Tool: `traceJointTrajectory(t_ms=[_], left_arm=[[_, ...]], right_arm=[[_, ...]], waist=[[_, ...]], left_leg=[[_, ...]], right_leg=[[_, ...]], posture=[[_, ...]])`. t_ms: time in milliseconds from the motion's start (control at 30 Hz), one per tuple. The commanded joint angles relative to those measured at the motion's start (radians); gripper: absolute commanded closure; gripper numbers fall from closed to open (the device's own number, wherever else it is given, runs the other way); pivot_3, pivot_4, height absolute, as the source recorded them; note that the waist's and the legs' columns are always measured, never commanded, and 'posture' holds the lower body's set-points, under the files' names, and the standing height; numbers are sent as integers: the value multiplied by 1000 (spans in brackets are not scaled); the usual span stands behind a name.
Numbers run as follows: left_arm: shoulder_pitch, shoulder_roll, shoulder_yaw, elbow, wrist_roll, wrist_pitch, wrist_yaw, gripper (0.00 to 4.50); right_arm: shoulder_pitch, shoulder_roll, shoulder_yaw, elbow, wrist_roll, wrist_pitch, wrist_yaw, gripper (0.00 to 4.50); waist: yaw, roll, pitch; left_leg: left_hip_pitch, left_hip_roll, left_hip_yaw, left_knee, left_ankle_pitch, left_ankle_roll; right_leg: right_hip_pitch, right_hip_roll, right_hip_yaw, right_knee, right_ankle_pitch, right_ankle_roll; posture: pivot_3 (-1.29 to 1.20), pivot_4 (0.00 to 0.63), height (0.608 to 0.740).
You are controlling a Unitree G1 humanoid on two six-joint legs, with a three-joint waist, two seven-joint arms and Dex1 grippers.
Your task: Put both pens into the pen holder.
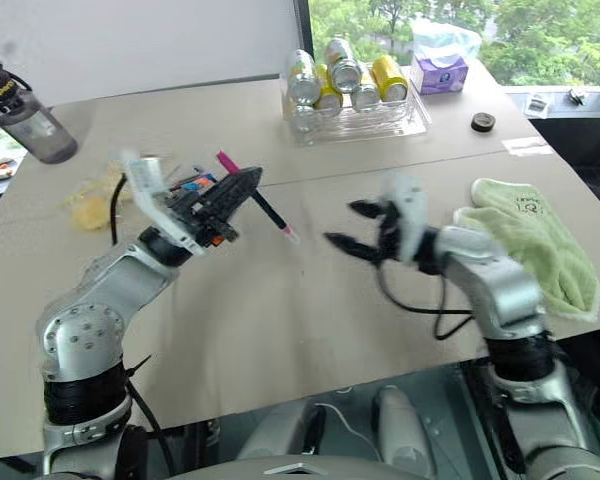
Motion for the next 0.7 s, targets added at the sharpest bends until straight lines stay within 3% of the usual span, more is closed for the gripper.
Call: traceJointTrajectory(t_ms=[33, 167, 267, 467, 700], left_arm=[[34, 148, -213, -24, 530, -300, 3, 4500], [75, 287, -314, -3, 986, -433, 108, 4500], [82, 316, -310, 11, 1172, -465, 154, 4500], [96, 300, -286, 45, 1291, -523, 137, 4500], [83, 264, -249, 108, 1308, -561, 109, 4500]], right_arm=[[16, -70, -94, -45, 107, -52, 122, 547], [-16, -54, -189, -33, 226, -65, 126, 547], [-25, -55, -201, -28, 284, -53, 131, 547], [-19, -65, -192, -40, 333, -54, 139, 547], [-8, -86, -182, -45, 352, -55, 142, 547]], waist=[[-11, 0, 0], [-16, 2, 1], [-8, 2, 1], [4, 1, 1], [8, 1, 1]], left_leg=[[1, 0, 1, -1, 0, 0], [5, 5, 8, -8, 0, 0], [4, 6, 7, -8, 0, 0], [0, 5, 6, -4, -2, 3], [-1, 6, 5, -4, -2, 3]], right_leg=[[0, 0, 1, -1, 0, 0], [-1, 3, 8, -3, 0, -1], [-1, 3, 10, -3, 0, -1], [-1, 2, 7, -5, 1, 0], [-1, 2, 5, -5, 1, 0]], posture=[[0, 150, 739], [0, 150, 739], [0, 150, 739], [0, 150, 739], [0, 150, 739]])
